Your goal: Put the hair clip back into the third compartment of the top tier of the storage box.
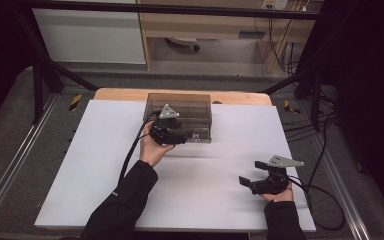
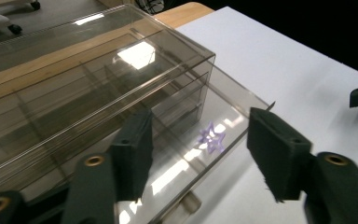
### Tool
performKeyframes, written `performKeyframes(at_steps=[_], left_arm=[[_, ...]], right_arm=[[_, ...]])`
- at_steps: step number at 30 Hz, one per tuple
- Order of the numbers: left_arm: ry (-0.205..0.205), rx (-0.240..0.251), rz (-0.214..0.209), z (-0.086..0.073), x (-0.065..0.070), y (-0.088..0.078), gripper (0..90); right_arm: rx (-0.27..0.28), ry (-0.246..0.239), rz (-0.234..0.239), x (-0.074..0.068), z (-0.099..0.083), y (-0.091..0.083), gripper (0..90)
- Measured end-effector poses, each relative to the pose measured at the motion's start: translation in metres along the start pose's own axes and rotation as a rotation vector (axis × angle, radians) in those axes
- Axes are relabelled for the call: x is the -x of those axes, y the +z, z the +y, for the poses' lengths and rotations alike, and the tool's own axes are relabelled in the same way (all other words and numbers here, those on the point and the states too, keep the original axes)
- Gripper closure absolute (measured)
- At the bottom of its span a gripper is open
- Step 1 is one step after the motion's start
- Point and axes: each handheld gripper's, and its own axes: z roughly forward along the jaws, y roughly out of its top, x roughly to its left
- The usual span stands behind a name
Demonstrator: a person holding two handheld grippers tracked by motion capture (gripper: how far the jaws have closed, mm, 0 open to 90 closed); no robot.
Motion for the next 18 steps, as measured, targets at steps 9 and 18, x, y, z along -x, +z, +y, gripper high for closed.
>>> performKeyframes(at_steps=[9,18], left_arm=[[0.013,0.015,0.006,-0.009,-0.006,-0.017,25.7],[0.021,0.019,0.011,-0.016,-0.009,-0.030,12.4]], right_arm=[[-0.004,0.000,0.000,0.000,0.000,0.001,0.3],[-0.004,-0.001,-0.001,0.000,0.000,0.001,0.2]])
